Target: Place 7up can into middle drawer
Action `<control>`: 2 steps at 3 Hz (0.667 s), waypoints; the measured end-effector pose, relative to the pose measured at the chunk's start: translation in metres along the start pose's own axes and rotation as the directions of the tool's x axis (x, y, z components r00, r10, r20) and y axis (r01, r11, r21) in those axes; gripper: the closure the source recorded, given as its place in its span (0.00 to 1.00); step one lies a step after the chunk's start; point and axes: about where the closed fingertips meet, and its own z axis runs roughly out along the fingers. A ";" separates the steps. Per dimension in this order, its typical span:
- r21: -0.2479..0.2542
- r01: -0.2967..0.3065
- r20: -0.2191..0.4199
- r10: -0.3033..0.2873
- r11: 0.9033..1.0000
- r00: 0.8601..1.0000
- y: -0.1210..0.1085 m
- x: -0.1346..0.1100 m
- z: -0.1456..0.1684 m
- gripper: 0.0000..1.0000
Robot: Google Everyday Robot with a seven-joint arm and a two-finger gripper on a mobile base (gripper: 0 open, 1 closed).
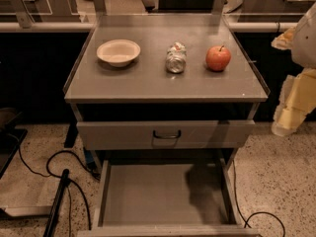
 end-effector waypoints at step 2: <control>0.012 -0.038 0.000 0.038 0.999 0.999 -0.003 -0.005 0.001 0.00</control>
Offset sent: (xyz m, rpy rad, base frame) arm 0.0087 0.0083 -0.0030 0.0201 0.0063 -0.0895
